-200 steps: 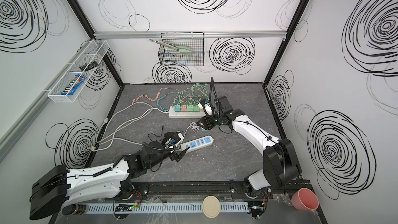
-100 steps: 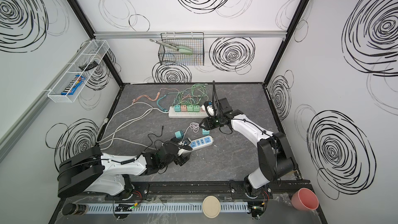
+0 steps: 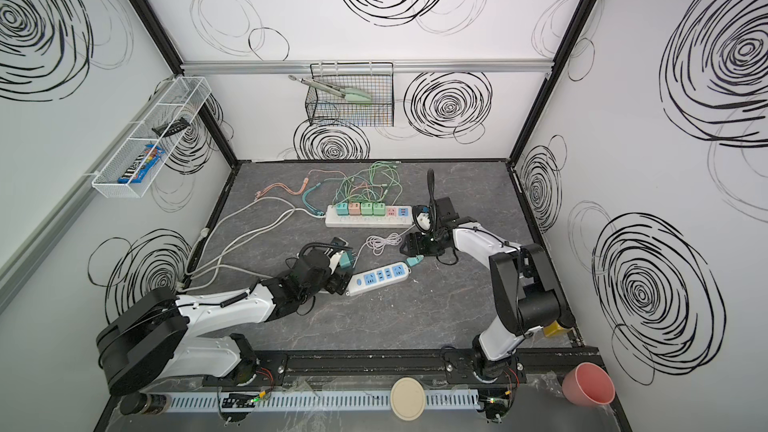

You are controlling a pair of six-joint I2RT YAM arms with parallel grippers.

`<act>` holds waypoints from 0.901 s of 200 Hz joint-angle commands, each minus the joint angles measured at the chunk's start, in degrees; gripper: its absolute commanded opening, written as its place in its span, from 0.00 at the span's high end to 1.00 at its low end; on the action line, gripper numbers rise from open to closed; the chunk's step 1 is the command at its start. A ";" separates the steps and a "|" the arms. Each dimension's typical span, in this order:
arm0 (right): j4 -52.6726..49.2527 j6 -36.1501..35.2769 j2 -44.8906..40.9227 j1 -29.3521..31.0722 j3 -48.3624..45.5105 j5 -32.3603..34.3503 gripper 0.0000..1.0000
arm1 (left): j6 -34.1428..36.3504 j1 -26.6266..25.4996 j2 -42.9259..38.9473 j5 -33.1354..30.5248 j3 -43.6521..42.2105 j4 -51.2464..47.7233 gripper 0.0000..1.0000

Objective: Insert the plug

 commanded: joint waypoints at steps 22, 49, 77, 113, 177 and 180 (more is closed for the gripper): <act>0.47 4.20 -1.81 0.07 -3.75 4.07 0.14 | 6.79 -2.87 -0.73 7.35 2.48 0.19 0.04; -0.16 4.98 -4.73 -0.75 -5.47 1.87 0.11 | 14.93 -9.46 -0.73 6.24 6.50 -0.85 0.04; -0.29 8.13 -10.26 -4.99 -8.57 1.45 0.03 | 20.56 -13.65 3.70 8.47 12.25 -1.56 0.01; -3.41 8.10 -15.63 -12.31 -12.11 -2.53 0.03 | 28.90 -14.57 13.41 17.09 23.00 -5.69 0.03; -1.98 15.72 -30.82 -29.47 -14.95 -0.19 0.03 | 47.97 -13.43 31.60 23.84 43.02 -20.99 0.15; -2.08 15.73 -31.38 -29.95 -14.82 0.17 0.03 | 48.61 -13.33 32.40 23.63 44.09 -22.06 0.16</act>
